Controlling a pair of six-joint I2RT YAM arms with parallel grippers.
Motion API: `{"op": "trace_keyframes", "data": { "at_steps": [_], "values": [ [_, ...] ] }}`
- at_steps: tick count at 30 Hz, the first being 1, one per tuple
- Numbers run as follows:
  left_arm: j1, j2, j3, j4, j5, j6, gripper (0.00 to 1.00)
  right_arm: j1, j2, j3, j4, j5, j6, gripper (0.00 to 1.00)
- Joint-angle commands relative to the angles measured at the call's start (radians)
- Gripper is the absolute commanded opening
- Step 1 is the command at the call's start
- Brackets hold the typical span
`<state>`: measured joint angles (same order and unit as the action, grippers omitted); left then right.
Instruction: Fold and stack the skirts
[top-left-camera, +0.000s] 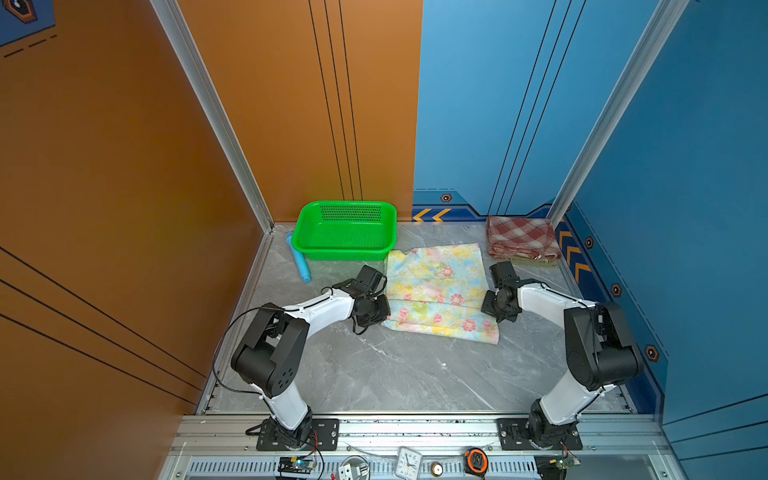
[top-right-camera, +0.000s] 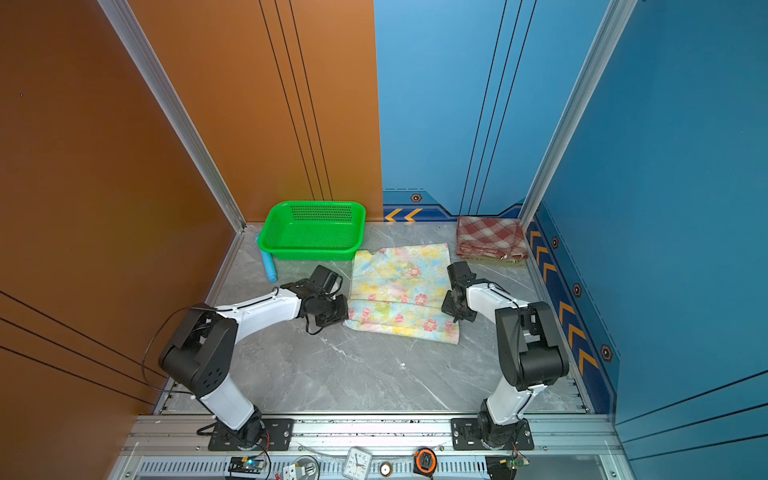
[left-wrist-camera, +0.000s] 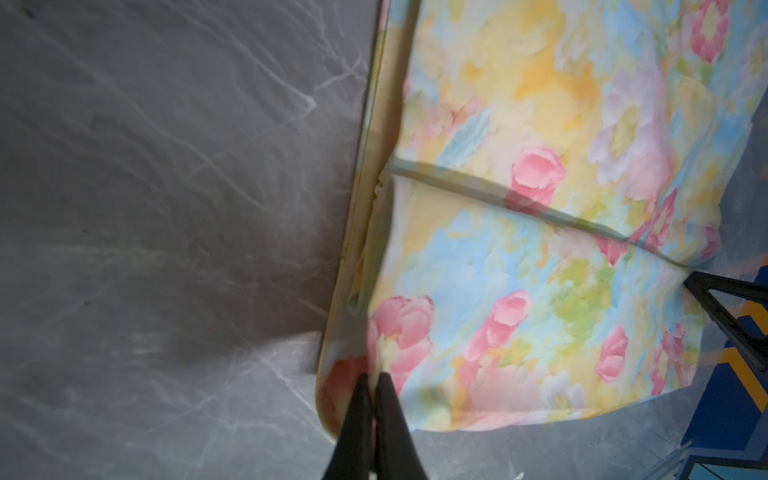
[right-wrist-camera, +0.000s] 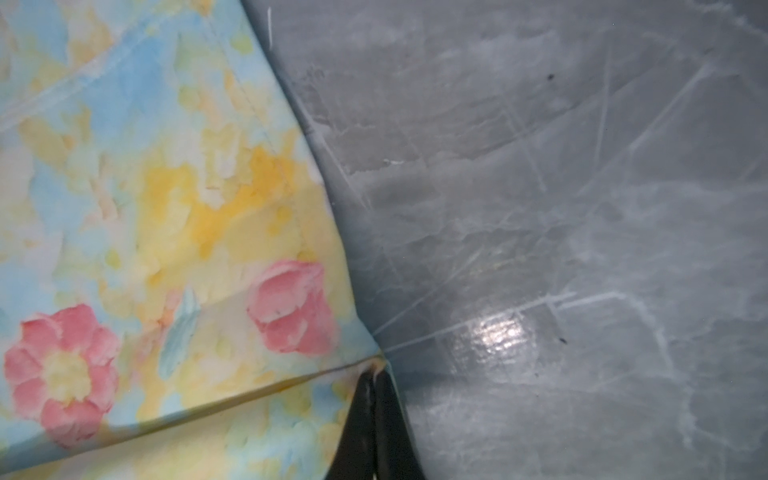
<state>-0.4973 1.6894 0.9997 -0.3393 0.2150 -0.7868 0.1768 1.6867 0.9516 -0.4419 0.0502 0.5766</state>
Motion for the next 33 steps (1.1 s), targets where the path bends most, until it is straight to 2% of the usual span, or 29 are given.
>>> {"op": "trace_keyframes", "data": {
  "at_steps": [1,2,6,8,14,20,28,33],
  "values": [
    [-0.014,-0.022,-0.01,0.017,0.005,-0.009,0.0,0.006,-0.023,-0.015,-0.01,0.0,0.004,0.0],
    [-0.015,-0.031,-0.009,0.017,0.001,-0.011,0.0,0.004,-0.025,-0.011,-0.017,-0.002,0.002,0.07],
    [-0.017,-0.05,-0.007,0.015,-0.008,-0.01,0.0,0.002,-0.083,-0.012,-0.074,0.001,-0.001,0.47],
    [-0.017,-0.05,-0.009,0.016,-0.01,-0.012,0.0,-0.003,-0.132,-0.031,-0.106,0.005,0.003,0.56],
    [-0.03,-0.045,-0.013,0.015,-0.022,-0.015,0.0,-0.01,-0.333,-0.178,-0.167,-0.055,0.057,0.57],
    [-0.036,-0.038,-0.01,0.015,-0.027,-0.01,0.0,0.025,-0.498,-0.308,-0.182,-0.082,0.114,0.55],
    [-0.042,-0.05,-0.011,0.015,-0.035,-0.007,0.0,0.043,-0.485,-0.324,-0.071,-0.17,0.147,0.45],
    [-0.044,-0.072,-0.022,0.01,-0.044,-0.008,0.0,0.048,-0.471,-0.327,-0.03,-0.173,0.152,0.31]
  ]
}}
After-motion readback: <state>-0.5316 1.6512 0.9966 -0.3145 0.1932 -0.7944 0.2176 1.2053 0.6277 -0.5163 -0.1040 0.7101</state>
